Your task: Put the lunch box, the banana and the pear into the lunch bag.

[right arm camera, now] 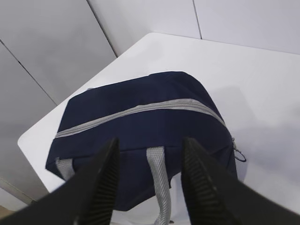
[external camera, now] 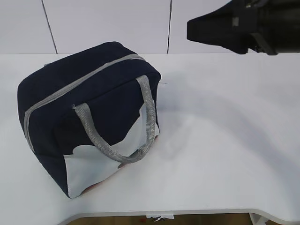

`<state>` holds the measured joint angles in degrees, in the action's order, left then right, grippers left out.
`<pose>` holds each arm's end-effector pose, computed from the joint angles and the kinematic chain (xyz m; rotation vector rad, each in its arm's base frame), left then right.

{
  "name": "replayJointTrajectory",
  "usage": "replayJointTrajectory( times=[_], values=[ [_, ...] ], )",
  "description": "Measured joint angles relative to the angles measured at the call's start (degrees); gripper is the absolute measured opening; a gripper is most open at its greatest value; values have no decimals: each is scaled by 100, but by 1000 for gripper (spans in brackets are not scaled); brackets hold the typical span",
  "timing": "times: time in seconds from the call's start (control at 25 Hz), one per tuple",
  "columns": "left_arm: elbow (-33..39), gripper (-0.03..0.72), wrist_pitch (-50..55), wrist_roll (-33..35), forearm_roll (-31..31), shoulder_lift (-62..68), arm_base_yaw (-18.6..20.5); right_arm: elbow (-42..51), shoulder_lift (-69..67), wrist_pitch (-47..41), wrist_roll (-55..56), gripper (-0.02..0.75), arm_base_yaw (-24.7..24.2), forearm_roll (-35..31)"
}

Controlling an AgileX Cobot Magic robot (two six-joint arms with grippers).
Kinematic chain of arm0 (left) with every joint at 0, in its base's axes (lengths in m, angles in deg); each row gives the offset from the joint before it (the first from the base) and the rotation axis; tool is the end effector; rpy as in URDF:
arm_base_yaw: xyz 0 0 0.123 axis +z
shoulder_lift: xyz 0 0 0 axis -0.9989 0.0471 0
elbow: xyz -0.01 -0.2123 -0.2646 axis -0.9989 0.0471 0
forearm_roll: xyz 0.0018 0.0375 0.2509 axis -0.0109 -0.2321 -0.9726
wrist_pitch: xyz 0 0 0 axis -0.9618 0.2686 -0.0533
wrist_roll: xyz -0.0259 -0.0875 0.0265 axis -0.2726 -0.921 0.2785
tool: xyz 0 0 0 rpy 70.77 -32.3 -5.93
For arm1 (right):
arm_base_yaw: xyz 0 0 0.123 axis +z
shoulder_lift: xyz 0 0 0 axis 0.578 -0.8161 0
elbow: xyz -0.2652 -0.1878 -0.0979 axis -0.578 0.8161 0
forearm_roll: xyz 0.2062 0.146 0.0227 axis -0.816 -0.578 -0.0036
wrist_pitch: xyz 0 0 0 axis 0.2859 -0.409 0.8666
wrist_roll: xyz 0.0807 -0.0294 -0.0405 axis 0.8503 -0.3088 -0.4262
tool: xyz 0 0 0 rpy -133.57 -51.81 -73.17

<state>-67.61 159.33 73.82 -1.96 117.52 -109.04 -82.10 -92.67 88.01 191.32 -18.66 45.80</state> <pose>0.1282 -0.0703 0.5000 0.7544 2.2448 -0.3128 0.2263 0.1137 0.4008 -0.5040 1.8617 0.7296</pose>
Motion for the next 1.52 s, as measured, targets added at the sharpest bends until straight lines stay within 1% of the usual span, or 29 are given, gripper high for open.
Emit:
replayJointTrajectory(
  times=[0.28, 0.52, 0.8, 1.0, 1.4, 1.52],
  values=[
    [1187, 246, 22, 0, 60, -1399, 0, 266, 647, 138, 0, 335, 0, 0],
    [2099, 241, 22, 0, 118, -2470, 0, 436, 911, 246, 0, 335, 0, 0],
    [3097, 241, 22, 0, 127, -3648, 0, 948, 1312, 281, 0, 335, 0, 0],
    [3795, 241, -175, 0, 127, -4517, 0, 1263, 1694, 285, 10, 335, 0, 0],
    [4664, 241, -274, -2, -127, -5853, 0, 1613, 2059, 285, 22, 335, 0, 0],
    [4874, 241, -281, -12, -133, -5911, 0, 1624, 2068, 296, 32, 335, 0, 0]
  ],
)
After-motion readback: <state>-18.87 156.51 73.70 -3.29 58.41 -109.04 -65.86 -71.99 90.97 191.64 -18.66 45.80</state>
